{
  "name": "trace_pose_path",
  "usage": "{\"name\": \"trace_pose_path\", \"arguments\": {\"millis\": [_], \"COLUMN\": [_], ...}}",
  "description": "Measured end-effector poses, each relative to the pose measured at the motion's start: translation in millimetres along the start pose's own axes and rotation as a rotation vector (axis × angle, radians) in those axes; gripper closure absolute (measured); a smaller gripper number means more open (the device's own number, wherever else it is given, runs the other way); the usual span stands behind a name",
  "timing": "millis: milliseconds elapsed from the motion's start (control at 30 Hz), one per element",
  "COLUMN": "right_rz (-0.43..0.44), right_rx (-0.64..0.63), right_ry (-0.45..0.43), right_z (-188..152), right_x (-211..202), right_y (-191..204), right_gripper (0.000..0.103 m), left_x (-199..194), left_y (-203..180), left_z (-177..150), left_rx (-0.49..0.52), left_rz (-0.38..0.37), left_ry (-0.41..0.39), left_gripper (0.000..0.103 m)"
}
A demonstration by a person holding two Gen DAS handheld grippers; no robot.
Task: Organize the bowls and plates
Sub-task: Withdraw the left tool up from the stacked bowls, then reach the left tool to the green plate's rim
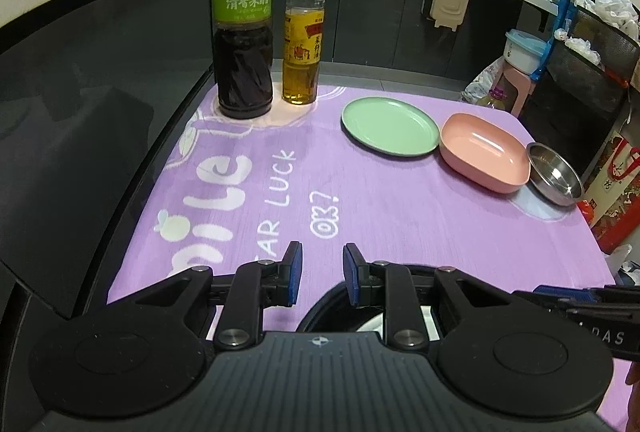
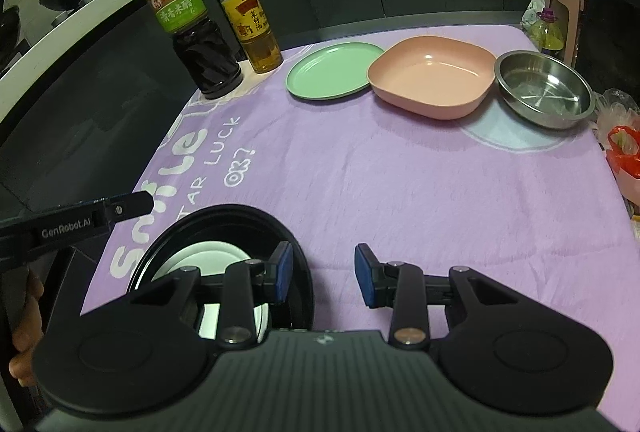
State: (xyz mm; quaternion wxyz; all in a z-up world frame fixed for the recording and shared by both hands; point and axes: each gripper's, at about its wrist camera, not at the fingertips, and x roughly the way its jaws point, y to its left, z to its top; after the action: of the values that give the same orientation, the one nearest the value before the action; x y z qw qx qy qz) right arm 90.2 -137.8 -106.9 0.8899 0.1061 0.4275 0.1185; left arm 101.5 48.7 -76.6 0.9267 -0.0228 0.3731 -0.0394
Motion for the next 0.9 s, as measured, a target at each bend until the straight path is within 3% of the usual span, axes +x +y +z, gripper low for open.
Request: {"name": "trace_pose_path", "arguments": {"millis": [600, 900], "right_rz": [-0.002, -0.003], "right_rx": [0.012, -0.002], "right_ry": [0.013, -0.035], "right_z": [4.8, 32.2], "right_x": [7.5, 5.2], "right_y": [-5.9, -7.1], "right_gripper": [0.068, 0.068], "left_x": [17.0, 37.7], "left_y": [-5.5, -0.3], "left_z": [11.7, 37.0], "left_rx": [0.000, -0.063], "left_rz": [-0.004, -0.032], "left_ry": [0.025, 0.022], "left_gripper": [0.082, 0.082]}}
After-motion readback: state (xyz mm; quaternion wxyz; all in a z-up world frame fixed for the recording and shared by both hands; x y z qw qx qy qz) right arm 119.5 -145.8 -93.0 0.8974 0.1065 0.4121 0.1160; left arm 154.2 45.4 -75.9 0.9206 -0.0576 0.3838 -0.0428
